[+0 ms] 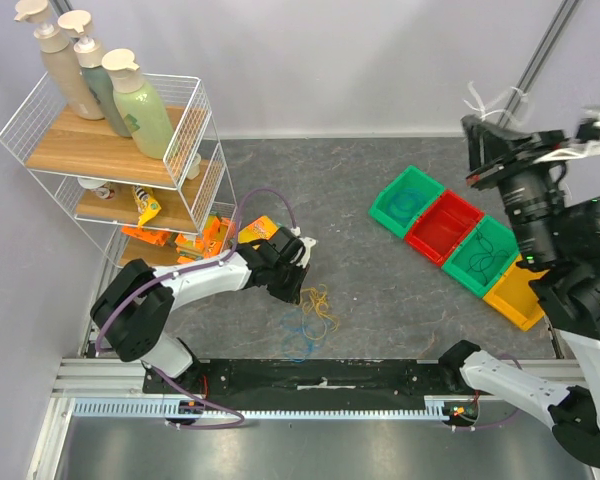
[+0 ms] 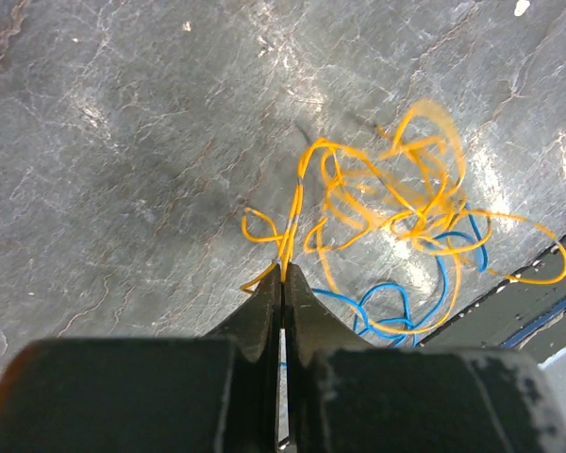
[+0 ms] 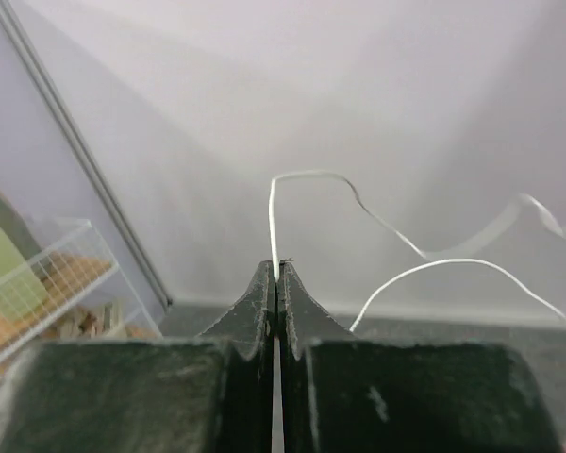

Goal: Untangle the cables

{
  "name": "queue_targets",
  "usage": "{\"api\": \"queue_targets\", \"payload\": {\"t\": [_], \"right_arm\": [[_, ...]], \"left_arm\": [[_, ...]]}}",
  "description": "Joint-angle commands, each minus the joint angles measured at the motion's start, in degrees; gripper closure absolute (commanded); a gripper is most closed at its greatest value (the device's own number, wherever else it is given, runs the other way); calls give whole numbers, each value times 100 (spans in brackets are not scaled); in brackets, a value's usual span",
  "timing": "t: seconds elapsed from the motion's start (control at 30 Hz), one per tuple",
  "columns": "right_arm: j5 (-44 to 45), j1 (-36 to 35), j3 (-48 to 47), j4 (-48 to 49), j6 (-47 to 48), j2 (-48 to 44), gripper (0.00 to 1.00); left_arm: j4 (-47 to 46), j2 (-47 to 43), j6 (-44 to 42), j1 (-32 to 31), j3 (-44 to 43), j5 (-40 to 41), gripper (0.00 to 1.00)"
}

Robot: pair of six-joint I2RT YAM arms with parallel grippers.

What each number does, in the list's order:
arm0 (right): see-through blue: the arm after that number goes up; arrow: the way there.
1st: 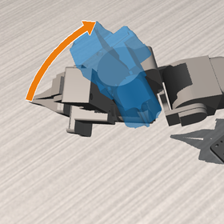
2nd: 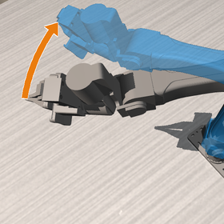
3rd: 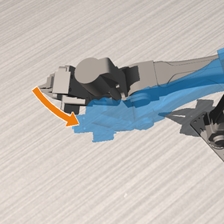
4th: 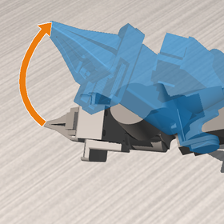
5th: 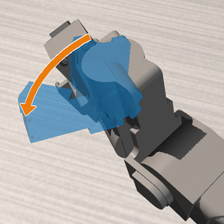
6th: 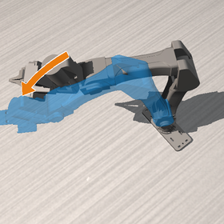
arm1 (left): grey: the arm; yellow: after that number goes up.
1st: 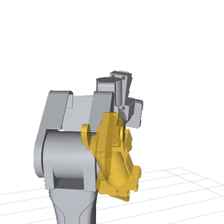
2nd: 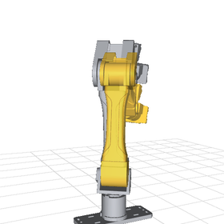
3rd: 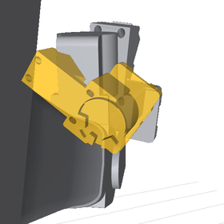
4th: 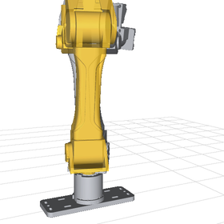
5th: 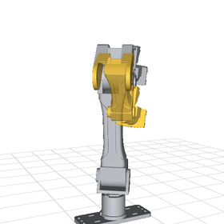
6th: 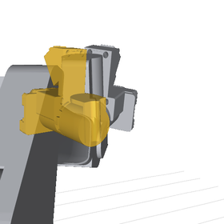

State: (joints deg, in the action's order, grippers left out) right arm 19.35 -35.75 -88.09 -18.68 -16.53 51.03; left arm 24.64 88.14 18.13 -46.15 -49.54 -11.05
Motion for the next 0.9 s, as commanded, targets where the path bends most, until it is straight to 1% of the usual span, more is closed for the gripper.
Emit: {"api": "queue_targets", "payload": {"t": [0.0,0.1,0.2,0.23,0.27,0.33,0.4,0.5,0.57,0.67,0.73,0.87], "right_arm": [[262,-2,-515,513,554,329,100],[664,-2,-543,523,861,426,100],[1550,-2,-236,400,1038,408,100],[1789,-2,-165,269,1030,443,100],[2000,6,-164,-106,1021,574,100],[2212,-2,-234,-670,899,785,100],[2283,15,-77,-935,740,909,100],[2152,164,309,-1076,529,953,100],[1907,436,511,-1173,205,962,100],[1363,1068,784,-1314,-200,997,100],[923,1655,951,-1331,-411,980,100],[552,2132,1136,-1331,-447,1023,100]], "left_arm": [[14,-130,112,-17,-12,200,99],[75,-156,68,-25,-126,217,98],[163,-279,-11,-25,-292,226,98],[207,-314,-37,-17,-345,226,98],[260,-376,-64,-25,-407,252,98],[391,-464,-116,-26,-565,279,98],[532,-552,-169,-25,-749,270,98],[699,-657,-231,-26,-1048,226,98],[796,-762,-257,-34,-1303,121,98],[840,-991,-310,-26,-1619,-11,98],[919,-1140,-371,-26,-1848,-20,98],[1147,-1281,-477,-17,-2322,32,98]]}}
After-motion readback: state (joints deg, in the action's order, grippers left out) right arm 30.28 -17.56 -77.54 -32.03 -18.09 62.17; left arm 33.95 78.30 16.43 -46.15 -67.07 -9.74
